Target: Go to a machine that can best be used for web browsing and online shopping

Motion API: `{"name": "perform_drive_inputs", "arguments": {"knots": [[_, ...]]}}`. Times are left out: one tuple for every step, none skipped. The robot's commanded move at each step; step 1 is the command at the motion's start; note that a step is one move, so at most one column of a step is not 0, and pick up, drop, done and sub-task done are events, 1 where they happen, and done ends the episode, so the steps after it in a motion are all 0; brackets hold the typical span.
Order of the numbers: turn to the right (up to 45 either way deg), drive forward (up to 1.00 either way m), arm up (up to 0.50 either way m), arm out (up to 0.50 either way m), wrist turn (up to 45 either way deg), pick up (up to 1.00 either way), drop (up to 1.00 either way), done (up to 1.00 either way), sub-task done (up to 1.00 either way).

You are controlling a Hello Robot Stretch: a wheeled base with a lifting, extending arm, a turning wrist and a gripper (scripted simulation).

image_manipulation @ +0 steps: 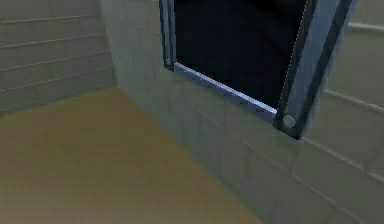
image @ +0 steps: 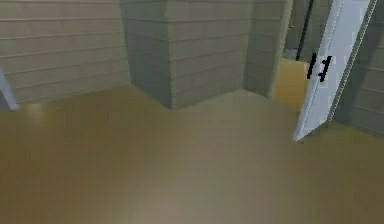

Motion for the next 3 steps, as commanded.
{"name": "perform_drive_inputs", "arguments": {"knots": [[0.0,0.60,0.00,0.00,0.0,0.00,0.00,0.00,0.00],[9.0,0.00,0.00,0.00,0.0,0.00,0.00,0.00,0.00],[0.0,0.15,0.00,0.00,0.0,0.00,0.00,0.00,0.00]]}}
